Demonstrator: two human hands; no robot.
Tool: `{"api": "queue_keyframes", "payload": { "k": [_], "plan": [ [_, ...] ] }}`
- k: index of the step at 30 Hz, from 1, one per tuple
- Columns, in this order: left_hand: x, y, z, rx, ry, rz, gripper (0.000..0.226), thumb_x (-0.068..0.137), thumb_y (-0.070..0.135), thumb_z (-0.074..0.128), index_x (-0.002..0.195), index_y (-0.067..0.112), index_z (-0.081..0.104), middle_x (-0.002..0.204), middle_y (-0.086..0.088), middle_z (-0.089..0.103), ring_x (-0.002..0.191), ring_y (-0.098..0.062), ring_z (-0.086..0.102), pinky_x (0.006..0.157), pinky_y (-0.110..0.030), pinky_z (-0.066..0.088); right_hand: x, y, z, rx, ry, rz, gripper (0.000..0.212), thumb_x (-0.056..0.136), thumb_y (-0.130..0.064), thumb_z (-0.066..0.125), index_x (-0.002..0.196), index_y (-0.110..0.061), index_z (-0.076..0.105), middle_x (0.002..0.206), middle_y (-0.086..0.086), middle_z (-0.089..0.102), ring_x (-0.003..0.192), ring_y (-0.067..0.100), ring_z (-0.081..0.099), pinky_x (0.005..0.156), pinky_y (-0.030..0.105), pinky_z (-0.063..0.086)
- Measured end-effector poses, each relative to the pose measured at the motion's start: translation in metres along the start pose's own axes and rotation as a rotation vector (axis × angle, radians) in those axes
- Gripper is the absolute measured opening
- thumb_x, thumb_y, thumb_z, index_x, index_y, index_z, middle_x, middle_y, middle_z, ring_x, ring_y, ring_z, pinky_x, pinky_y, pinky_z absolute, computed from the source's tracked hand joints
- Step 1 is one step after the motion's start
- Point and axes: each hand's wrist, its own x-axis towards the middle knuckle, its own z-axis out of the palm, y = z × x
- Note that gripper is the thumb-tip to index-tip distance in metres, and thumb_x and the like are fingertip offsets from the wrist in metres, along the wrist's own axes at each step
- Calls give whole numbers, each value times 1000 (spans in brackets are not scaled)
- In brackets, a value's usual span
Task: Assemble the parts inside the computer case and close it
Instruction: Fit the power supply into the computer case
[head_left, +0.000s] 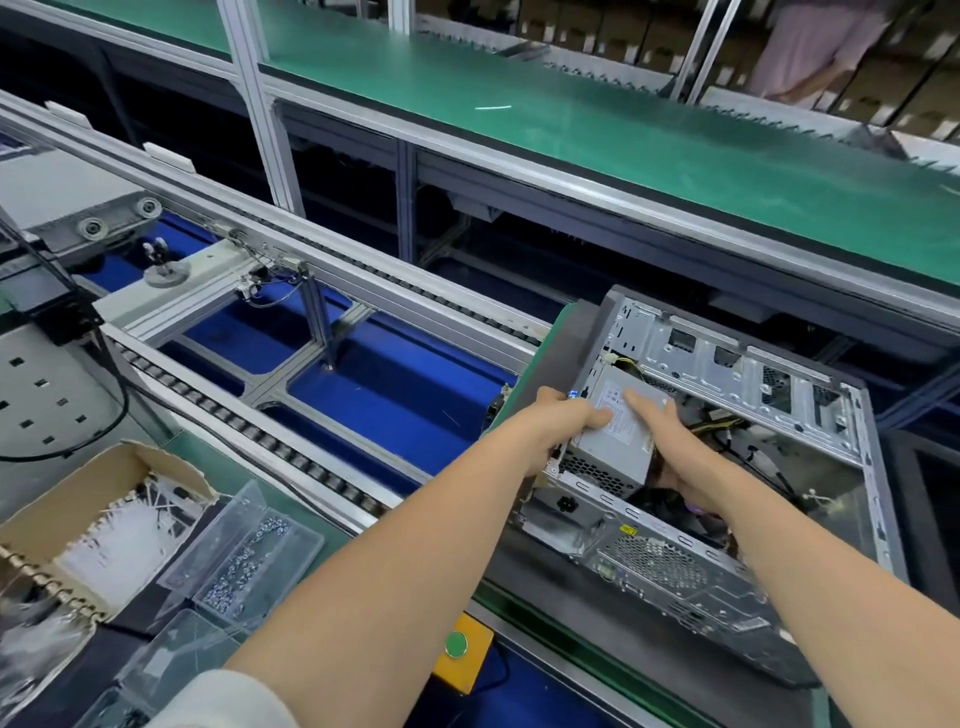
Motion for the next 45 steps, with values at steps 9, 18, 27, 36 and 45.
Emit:
{"api": "queue_keyframes", "payload": {
  "k": [9,18,27,36,45],
  "plan": [
    [0,-1,2,7,40,21,77,80,59,73,139,26,38,140,-6,53,128,-26,51,112,-51,39,-8,0,10,232,38,-63,43,97,-67,58,120,-47,28,119,-3,69,100,28,75,82,64,60],
    [1,2,3,23,84,54,57,93,50,62,138,22,40,117,-3,64,105,-21,63,80,-39,53,-8,0,3,161,-42,-85,39,103,-57,55,124,-27,41,125,6,66,110,30,69,89,70,56],
    [-3,4,1,118,36,68,57,97,44,57,144,20,34,129,-8,61,117,-29,62,105,-53,48,-17,-3,5,-23,-13,-85,54,103,-65,42,134,-24,28,118,10,65,101,28,70,69,51,65],
    [-6,4,-4,63,-47,79,27,101,27,59,123,14,53,104,-8,77,94,-24,75,82,-45,62,-19,4,-1,-232,-9,-156,62,99,-76,33,134,-24,29,116,12,67,109,33,66,90,58,60],
    [-3,3,-1,242,22,118,68,100,48,52,156,20,25,153,-8,46,137,-30,47,114,-51,40,-18,-1,1,-379,100,-183,63,102,-73,22,135,-20,29,100,9,62,91,21,59,73,37,43]
  ]
}}
